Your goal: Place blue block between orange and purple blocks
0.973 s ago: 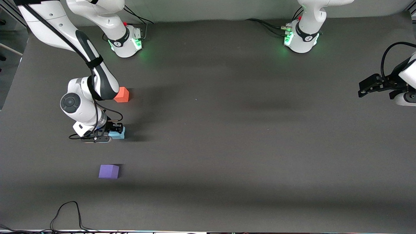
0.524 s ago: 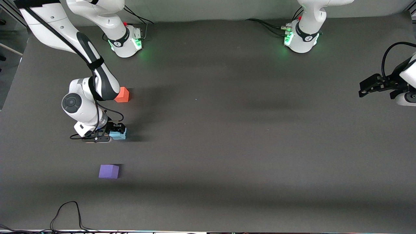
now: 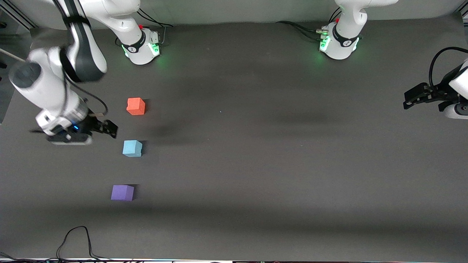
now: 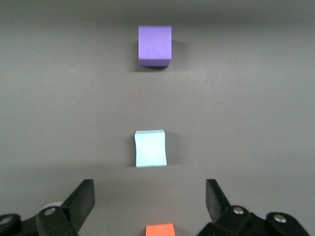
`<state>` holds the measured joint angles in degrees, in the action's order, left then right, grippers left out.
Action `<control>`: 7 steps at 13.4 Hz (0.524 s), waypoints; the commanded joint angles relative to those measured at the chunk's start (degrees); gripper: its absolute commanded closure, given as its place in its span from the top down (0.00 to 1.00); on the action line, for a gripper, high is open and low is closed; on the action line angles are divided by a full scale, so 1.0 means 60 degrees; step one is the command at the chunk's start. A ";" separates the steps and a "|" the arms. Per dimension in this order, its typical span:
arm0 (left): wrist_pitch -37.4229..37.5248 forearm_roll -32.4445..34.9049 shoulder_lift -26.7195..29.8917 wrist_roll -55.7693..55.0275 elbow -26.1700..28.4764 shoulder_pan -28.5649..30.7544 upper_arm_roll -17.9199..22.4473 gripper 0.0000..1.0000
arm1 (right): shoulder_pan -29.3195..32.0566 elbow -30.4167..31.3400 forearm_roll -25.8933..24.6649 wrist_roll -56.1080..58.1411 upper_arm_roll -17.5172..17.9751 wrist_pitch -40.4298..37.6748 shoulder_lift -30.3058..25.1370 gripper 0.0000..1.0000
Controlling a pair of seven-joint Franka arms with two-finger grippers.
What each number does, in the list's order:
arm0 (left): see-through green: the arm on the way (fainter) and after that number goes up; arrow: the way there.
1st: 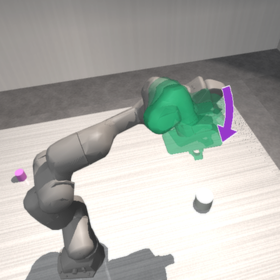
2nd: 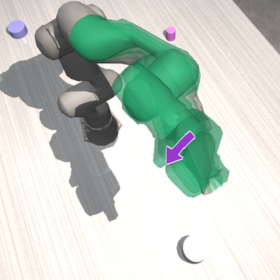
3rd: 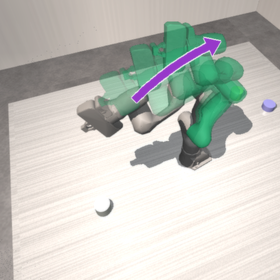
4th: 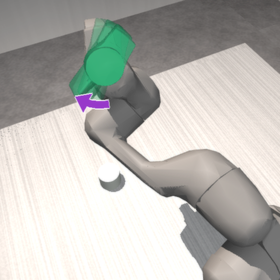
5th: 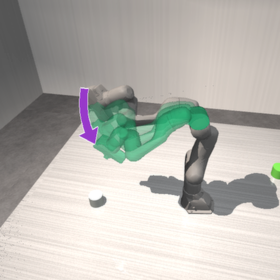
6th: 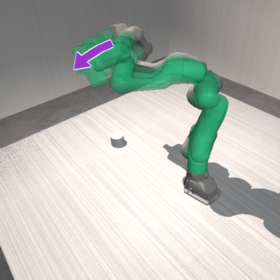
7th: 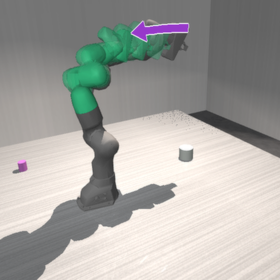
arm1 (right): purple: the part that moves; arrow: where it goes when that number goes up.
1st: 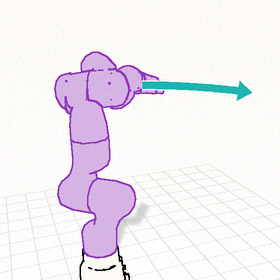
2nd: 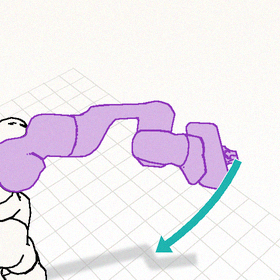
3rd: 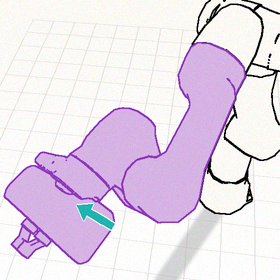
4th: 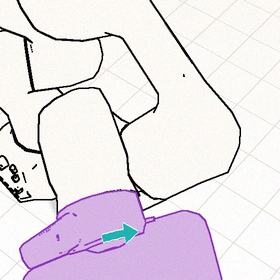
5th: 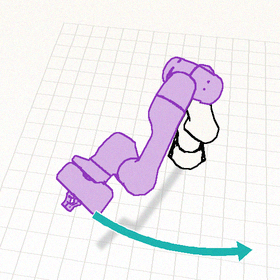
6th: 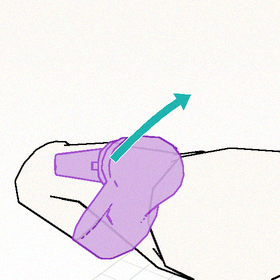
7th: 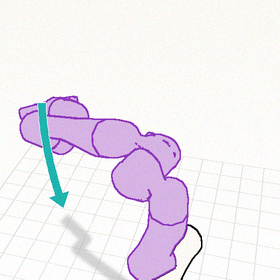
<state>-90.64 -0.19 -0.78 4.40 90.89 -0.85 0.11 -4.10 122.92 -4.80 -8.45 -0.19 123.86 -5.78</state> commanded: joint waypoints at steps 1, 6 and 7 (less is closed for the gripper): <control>0.0107 0.0120 0.0086 0.0117 -0.0032 -0.0108 0.0054 1.00 | -0.0093 -0.0794 0.0389 0.0295 -0.0026 -0.1826 -0.0852 1.00; 0.0093 0.0135 0.0086 0.0117 -0.0032 -0.0122 0.0054 1.00 | -0.0049 -0.2217 0.1342 0.0823 -0.0026 -0.3940 -0.1352 1.00; 0.0093 0.0121 0.0086 0.0117 -0.0032 -0.0122 0.0054 1.00 | -0.0049 -0.2307 0.1342 0.0822 -0.0026 -0.4162 -0.1352 1.00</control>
<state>-90.65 -0.19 -0.78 4.45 90.89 -0.92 0.09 -4.18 111.45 1.69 -5.30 -0.06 102.02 -14.40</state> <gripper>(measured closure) 0.000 0.000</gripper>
